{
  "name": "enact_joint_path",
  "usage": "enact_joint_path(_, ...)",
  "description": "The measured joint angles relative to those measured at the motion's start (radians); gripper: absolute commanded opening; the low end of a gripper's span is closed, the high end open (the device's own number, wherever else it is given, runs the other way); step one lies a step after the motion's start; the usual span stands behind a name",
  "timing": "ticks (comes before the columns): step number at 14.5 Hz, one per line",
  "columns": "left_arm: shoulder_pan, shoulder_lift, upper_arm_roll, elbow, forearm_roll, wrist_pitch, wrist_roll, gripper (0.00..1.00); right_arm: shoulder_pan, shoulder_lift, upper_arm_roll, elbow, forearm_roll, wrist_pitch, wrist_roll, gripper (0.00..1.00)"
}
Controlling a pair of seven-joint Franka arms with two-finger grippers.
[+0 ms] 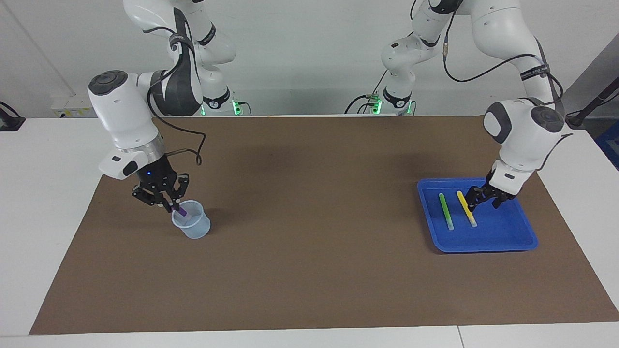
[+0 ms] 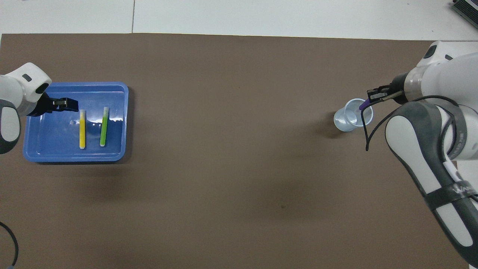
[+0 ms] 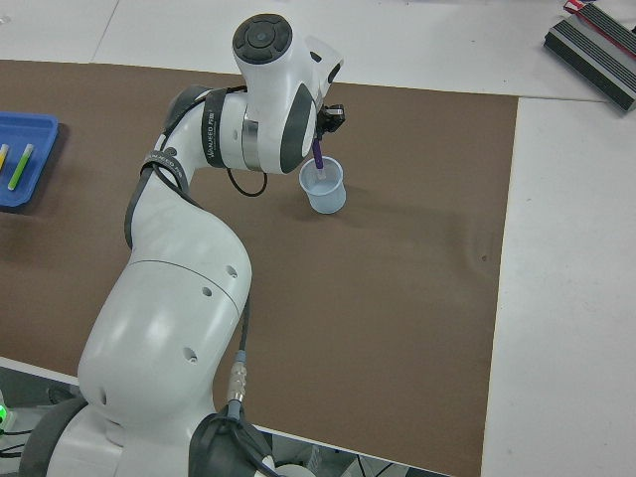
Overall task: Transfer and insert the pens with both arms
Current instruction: 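Insert the purple pen into the cup while the left gripper returns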
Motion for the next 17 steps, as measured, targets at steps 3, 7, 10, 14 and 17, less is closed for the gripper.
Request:
enact_joint_path(3, -0.008, 0.045, -0.012, 0.014, 0.002, 0.014, 0.03, 0.64, 0.001, -0.012, 0.002, -0.024, 0.0, 0.0, 0.0, 0.33)
enact_joint_path(7, -0.03, 0.062, -0.017, -0.021, 0.004, 0.096, 0.03, 0.66, 0.001, -0.02, 0.002, -0.032, 0.0, 0.001, 0.0, 1.0)
enact_joint_path(10, -0.023, 0.069, -0.008, -0.035, 0.015, 0.133, 0.07, 0.66, 0.001, -0.02, 0.002, -0.033, 0.0, 0.001, 0.0, 1.0)
enact_joint_path(14, -0.007, 0.069, -0.007, -0.034, 0.017, 0.152, 0.134, 0.64, 0.001, -0.021, 0.002, -0.033, 0.0, 0.001, 0.0, 1.0)
enact_joint_path(17, -0.006, 0.072, -0.007, -0.034, 0.056, 0.194, 0.177, 0.64, 0.003, -0.021, 0.004, -0.033, 0.001, 0.001, 0.0, 1.0)
